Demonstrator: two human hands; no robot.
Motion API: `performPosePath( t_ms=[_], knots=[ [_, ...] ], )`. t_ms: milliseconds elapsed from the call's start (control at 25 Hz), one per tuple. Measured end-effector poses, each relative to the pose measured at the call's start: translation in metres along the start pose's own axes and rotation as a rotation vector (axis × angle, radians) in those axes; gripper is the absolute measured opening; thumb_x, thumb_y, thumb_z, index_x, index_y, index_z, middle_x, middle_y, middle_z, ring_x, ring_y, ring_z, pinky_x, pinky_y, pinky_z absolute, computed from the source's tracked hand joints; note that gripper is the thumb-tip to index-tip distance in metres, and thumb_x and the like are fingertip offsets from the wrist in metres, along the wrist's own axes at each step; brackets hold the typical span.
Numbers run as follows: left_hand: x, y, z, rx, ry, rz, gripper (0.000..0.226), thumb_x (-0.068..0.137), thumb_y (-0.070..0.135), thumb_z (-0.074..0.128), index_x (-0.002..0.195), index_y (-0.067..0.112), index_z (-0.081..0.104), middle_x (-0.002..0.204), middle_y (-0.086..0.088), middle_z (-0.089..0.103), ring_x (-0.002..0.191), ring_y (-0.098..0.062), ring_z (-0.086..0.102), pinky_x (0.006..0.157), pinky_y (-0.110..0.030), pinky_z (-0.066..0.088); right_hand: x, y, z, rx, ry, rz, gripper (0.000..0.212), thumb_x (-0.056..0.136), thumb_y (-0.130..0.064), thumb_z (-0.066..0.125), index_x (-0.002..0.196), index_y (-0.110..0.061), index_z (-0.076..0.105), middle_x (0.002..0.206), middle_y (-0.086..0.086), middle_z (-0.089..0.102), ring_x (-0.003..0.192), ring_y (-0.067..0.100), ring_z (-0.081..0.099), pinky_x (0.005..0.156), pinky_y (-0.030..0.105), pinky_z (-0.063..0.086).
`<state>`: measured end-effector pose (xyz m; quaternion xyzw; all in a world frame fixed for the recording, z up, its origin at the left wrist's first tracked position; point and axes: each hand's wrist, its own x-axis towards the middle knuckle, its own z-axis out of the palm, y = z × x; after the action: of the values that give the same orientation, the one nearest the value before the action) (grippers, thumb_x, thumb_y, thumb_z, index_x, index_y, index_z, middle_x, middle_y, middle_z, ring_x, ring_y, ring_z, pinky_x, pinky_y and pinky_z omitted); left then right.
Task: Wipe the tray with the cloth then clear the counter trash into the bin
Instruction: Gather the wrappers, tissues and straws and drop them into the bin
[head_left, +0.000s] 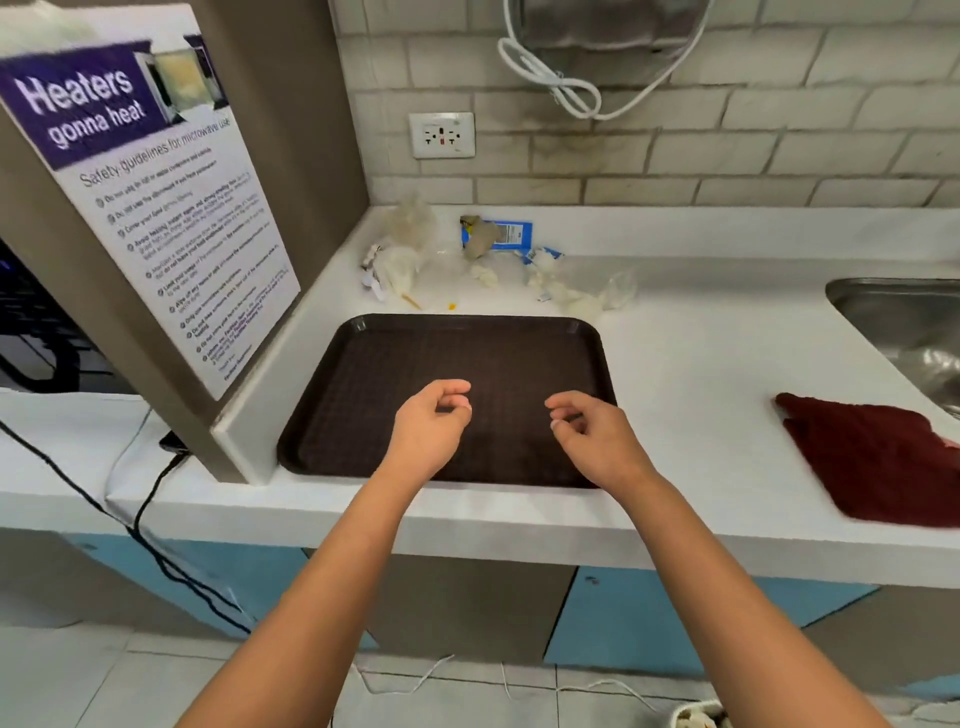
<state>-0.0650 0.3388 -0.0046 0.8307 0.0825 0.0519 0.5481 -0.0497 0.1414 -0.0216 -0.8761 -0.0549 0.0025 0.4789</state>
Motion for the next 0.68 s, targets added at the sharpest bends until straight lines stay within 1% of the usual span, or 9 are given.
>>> performPosePath(
  t_ms=[80,120,200,240,400,480,520,600,680],
  knots=[
    [0.029,-0.007,-0.021,0.037,0.012,-0.009,0.02,0.089,0.018,0.055,0.104,0.031,0.059,0.089,0.016,0.057,0.079,0.0,0.056,0.054,-0.002,0.041,0.019,-0.007,0.011,0.022,0.038,0.03,0.022,0.089,-0.012,0.054,0.104,-0.025,0.063,0.089,-0.01,0.059,0.077,0.002,0.056,0.067,0.004,0.039],
    [0.044,-0.01,-0.029,0.05,0.025,-0.018,0.021,0.089,0.016,0.055,0.105,0.029,0.06,0.089,0.016,0.057,0.078,0.0,0.056,0.058,-0.004,0.041,0.028,-0.008,0.014,0.033,0.053,0.048,0.021,0.089,-0.013,0.054,0.104,-0.026,0.063,0.089,-0.011,0.059,0.078,0.002,0.057,0.067,0.004,0.039],
    [0.068,-0.015,-0.039,0.067,0.053,-0.043,0.024,0.087,0.013,0.056,0.109,0.024,0.062,0.09,0.012,0.058,0.078,-0.001,0.055,0.065,-0.007,0.039,0.04,-0.008,0.015,0.026,0.065,0.077,0.021,0.089,-0.013,0.055,0.103,-0.027,0.063,0.088,-0.013,0.059,0.079,0.001,0.057,0.068,0.006,0.039],
    [0.081,-0.018,-0.042,0.075,0.064,-0.055,0.025,0.087,0.013,0.057,0.11,0.021,0.063,0.092,0.01,0.059,0.078,-0.001,0.055,0.066,-0.008,0.037,0.047,-0.007,0.015,0.01,0.076,0.085,0.021,0.088,-0.013,0.055,0.102,-0.027,0.063,0.087,-0.013,0.059,0.079,0.002,0.057,0.069,0.008,0.04],
    [0.132,-0.025,-0.039,0.15,0.084,-0.086,0.027,0.087,0.013,0.057,0.112,0.019,0.063,0.104,0.004,0.06,0.082,-0.002,0.053,0.065,-0.006,0.037,0.084,0.004,0.008,0.0,0.202,0.116,0.023,0.086,-0.008,0.056,0.1,-0.024,0.064,0.092,-0.005,0.063,0.079,0.005,0.057,0.083,0.022,0.047],
    [0.155,-0.026,-0.035,0.216,0.082,-0.064,0.027,0.086,0.013,0.056,0.113,0.018,0.063,0.108,0.002,0.061,0.084,-0.004,0.054,0.075,-0.007,0.037,0.107,0.007,0.002,-0.036,0.261,0.106,0.022,0.084,-0.007,0.056,0.1,-0.021,0.065,0.101,0.0,0.063,0.083,0.01,0.056,0.085,0.022,0.043],
    [0.165,-0.026,-0.034,0.248,0.08,-0.054,0.028,0.086,0.014,0.056,0.113,0.018,0.063,0.111,0.001,0.061,0.086,-0.006,0.054,0.08,-0.011,0.036,0.119,0.008,0.0,-0.071,0.288,0.091,0.022,0.084,-0.008,0.056,0.1,-0.019,0.066,0.107,0.002,0.061,0.088,0.012,0.055,0.085,0.022,0.041],
    [0.189,-0.024,-0.029,0.276,0.073,-0.062,0.028,0.087,0.014,0.055,0.115,0.018,0.062,0.117,0.0,0.061,0.092,-0.008,0.053,0.083,-0.014,0.034,0.147,0.011,-0.007,-0.152,0.33,0.086,0.022,0.084,-0.01,0.055,0.101,-0.019,0.066,0.12,0.003,0.054,0.108,0.021,0.048,0.088,0.023,0.037],
    [0.219,-0.018,-0.024,0.307,0.052,-0.065,0.03,0.088,0.014,0.054,0.116,0.019,0.061,0.123,-0.002,0.058,0.097,-0.011,0.053,0.082,-0.015,0.034,0.179,0.014,-0.016,-0.248,0.344,0.127,0.027,0.086,-0.013,0.052,0.109,-0.022,0.064,0.137,0.004,0.04,0.128,0.029,0.028,0.094,0.027,0.031]
  ],
)
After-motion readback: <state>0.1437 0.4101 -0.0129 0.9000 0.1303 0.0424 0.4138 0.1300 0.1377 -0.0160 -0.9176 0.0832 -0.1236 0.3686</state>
